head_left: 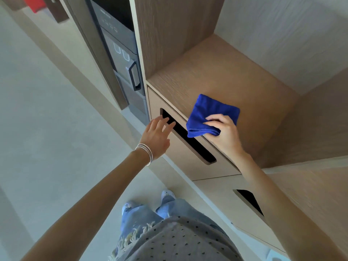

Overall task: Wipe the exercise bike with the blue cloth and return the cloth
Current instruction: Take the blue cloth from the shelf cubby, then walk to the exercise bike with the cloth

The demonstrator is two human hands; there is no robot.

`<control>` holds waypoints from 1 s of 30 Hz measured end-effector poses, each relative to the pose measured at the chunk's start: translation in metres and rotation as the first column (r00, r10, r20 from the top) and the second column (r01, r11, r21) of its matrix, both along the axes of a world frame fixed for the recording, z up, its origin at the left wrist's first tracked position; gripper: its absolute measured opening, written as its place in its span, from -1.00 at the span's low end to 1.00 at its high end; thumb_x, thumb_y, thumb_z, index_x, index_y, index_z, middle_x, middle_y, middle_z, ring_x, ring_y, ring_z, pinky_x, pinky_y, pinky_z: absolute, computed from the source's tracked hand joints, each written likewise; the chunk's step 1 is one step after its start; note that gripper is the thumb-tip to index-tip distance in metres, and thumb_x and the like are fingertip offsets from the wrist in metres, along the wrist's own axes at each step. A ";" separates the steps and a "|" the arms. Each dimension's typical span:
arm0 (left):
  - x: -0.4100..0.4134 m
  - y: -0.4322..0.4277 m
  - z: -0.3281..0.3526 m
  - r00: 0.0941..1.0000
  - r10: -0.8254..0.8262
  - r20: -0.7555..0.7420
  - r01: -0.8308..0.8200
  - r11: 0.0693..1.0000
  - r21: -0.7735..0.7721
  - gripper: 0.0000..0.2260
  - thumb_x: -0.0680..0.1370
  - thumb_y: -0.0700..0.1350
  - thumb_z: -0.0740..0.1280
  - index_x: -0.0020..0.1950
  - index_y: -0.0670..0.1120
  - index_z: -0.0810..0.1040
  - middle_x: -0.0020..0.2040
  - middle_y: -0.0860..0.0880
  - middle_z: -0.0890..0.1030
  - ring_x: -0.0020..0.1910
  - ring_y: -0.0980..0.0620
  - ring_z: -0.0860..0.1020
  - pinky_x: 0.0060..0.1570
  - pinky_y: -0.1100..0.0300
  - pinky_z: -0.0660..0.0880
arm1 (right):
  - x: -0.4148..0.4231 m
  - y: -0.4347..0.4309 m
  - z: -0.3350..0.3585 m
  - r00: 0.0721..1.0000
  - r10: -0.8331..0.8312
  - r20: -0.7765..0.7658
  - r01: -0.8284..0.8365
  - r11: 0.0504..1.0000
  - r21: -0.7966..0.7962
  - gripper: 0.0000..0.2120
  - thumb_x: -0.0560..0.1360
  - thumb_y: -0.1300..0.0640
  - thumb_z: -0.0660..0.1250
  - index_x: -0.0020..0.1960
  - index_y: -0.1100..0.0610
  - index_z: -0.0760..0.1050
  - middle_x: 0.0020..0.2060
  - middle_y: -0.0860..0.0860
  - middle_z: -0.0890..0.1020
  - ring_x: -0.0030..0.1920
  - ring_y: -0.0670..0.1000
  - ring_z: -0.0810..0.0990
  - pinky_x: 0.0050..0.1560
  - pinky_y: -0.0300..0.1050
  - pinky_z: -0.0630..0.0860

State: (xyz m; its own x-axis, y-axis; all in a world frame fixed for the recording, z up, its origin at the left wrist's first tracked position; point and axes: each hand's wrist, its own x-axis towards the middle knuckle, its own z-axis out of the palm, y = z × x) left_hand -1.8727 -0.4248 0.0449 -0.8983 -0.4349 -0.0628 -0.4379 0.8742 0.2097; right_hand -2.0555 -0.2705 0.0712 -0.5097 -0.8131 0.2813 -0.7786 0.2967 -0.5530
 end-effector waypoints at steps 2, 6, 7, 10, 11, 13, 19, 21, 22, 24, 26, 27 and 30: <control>0.014 -0.004 0.003 0.998 0.056 -0.013 -0.055 0.998 0.010 -0.44 0.53 -0.08 0.28 0.49 -0.02 0.17 0.50 -0.12 0.23 0.51 -0.16 0.10 0.48 -0.06 0.06 | 0.006 -0.010 0.008 0.996 0.071 0.050 -0.071 0.997 0.010 -0.81 0.32 0.31 0.46 -0.07 0.20 0.64 -0.06 0.04 0.63 -0.06 0.08 0.58 -0.06 -0.06 0.52; 0.048 -0.014 0.011 0.985 0.174 -0.022 -0.174 0.985 0.010 -0.46 0.54 -0.07 0.27 0.49 -0.02 0.18 0.50 -0.11 0.22 0.51 -0.15 0.09 0.48 -0.03 0.05 | 0.028 -0.040 0.024 0.961 0.261 0.093 -0.267 0.962 0.058 -0.84 0.34 0.34 0.44 -0.09 0.23 0.64 -0.20 0.07 0.68 -0.15 0.10 0.62 0.07 0.08 0.52; 0.057 -0.016 0.013 0.978 0.206 -0.031 -0.206 0.978 0.011 -0.46 0.54 -0.07 0.27 0.49 -0.02 0.19 0.49 -0.11 0.23 0.51 -0.15 0.10 0.48 -0.03 0.06 | 0.036 -0.048 0.027 0.948 0.309 0.073 -0.313 0.948 0.057 -0.81 0.33 0.34 0.44 -0.06 0.22 0.64 -0.23 0.09 0.69 -0.17 0.13 0.63 0.13 0.05 0.49; 0.090 -0.018 0.019 0.951 0.302 -0.057 -0.301 0.953 0.024 -0.47 0.53 -0.10 0.28 0.47 -0.05 0.23 0.47 -0.13 0.28 0.50 -0.16 0.13 0.47 -0.03 0.08 | 0.065 -0.071 0.032 0.912 0.346 0.220 -0.369 0.927 0.072 -0.68 0.34 0.29 0.43 0.06 0.05 0.59 -0.17 -0.05 0.69 -0.13 0.00 0.63 0.04 -0.14 0.50; 0.102 -0.018 0.020 0.941 0.332 -0.061 -0.331 0.943 0.027 -0.47 0.52 -0.11 0.29 0.47 -0.06 0.24 0.47 -0.14 0.29 0.50 -0.17 0.13 0.46 -0.04 0.09 | 0.073 -0.079 0.033 0.889 0.356 0.287 -0.394 0.915 0.085 -0.67 0.35 0.27 0.41 0.06 0.01 0.54 -0.15 -0.13 0.67 -0.12 -0.08 0.63 -0.01 -0.14 0.52; 0.128 -0.019 0.022 0.921 0.385 -0.062 -0.384 0.923 0.028 -0.48 0.52 -0.12 0.29 0.47 -0.07 0.25 0.45 -0.15 0.30 0.49 -0.18 0.15 0.46 -0.05 0.10 | 0.090 -0.094 0.031 0.861 0.395 0.321 -0.449 0.886 0.113 -0.70 0.35 0.27 0.38 0.01 -0.01 0.48 -0.15 -0.18 0.65 -0.13 -0.09 0.62 -0.04 -0.06 0.54; 0.209 -0.022 0.023 0.840 0.539 -0.069 -0.537 0.842 0.041 -0.52 0.53 -0.13 0.27 0.44 -0.09 0.30 0.43 -0.15 0.34 0.49 -0.18 0.18 0.45 -0.04 0.12 | 0.173 -0.129 0.015 0.753 0.481 0.449 -0.579 0.809 0.105 -0.71 0.31 0.34 0.37 -0.04 0.05 0.58 -0.18 -0.14 0.66 -0.10 -0.10 0.64 0.01 0.00 0.58; 0.241 -0.020 0.021 0.814 0.578 -0.047 -0.577 0.816 0.036 -0.52 0.54 -0.11 0.26 0.46 -0.08 0.27 0.45 -0.14 0.32 0.50 -0.17 0.15 0.46 -0.02 0.08 | 0.209 -0.139 0.011 0.725 0.507 0.466 -0.614 0.782 0.104 -0.67 0.31 0.30 0.40 0.01 0.00 0.58 -0.19 -0.22 0.63 -0.11 -0.18 0.62 0.00 -0.13 0.57; 0.258 -0.019 0.020 0.802 0.596 -0.036 -0.595 0.803 0.035 -0.51 0.53 -0.11 0.26 0.46 -0.07 0.26 0.45 -0.13 0.31 0.50 -0.16 0.14 0.46 -0.01 0.07 | 0.227 -0.145 0.009 0.716 0.527 0.458 -0.635 0.765 0.112 -0.67 0.32 0.28 0.41 0.03 -0.01 0.58 -0.19 -0.24 0.63 -0.13 -0.18 0.62 -0.03 -0.16 0.57; 0.293 -0.016 0.018 0.775 0.632 -0.009 -0.632 0.774 0.036 -0.49 0.53 -0.11 0.26 0.47 -0.05 0.24 0.46 -0.11 0.30 0.51 -0.14 0.12 0.47 0.00 0.06 | 0.261 -0.155 0.008 0.697 0.576 0.429 -0.680 0.721 0.137 -0.70 0.33 0.24 0.42 0.02 -0.01 0.60 -0.19 -0.22 0.63 -0.16 -0.15 0.60 -0.08 -0.17 0.55; 0.328 -0.013 0.015 0.747 0.665 0.020 -0.665 0.746 0.036 -0.47 0.53 -0.10 0.25 0.48 -0.04 0.21 0.48 -0.09 0.27 0.51 -0.12 0.09 0.47 0.01 0.04 | 0.294 -0.164 0.007 0.663 0.615 0.426 -0.721 0.679 0.141 -0.75 0.35 0.22 0.43 0.00 0.03 0.62 -0.17 -0.16 0.66 -0.18 -0.12 0.60 -0.12 -0.17 0.54; 0.341 -0.011 0.014 0.738 0.675 0.031 -0.675 0.737 0.039 -0.47 0.53 -0.09 0.25 0.49 -0.03 0.19 0.48 -0.09 0.26 0.52 -0.12 0.08 0.47 0.02 0.03 | 0.307 -0.167 0.007 0.650 0.622 0.437 -0.731 0.668 0.135 -0.78 0.35 0.22 0.44 -0.01 0.05 0.63 -0.17 -0.12 0.68 -0.19 -0.11 0.60 -0.14 -0.18 0.53; 0.385 -0.007 0.014 0.706 0.706 0.051 -0.708 0.704 0.055 -0.47 0.53 -0.09 0.23 0.49 -0.03 0.18 0.49 -0.08 0.24 0.52 -0.11 0.07 0.48 0.02 0.02 | 0.353 -0.178 0.007 0.598 0.632 0.494 -0.762 0.639 0.105 -0.84 0.37 0.20 0.47 -0.06 0.06 0.63 -0.22 -0.09 0.68 -0.21 -0.14 0.60 -0.16 -0.25 0.49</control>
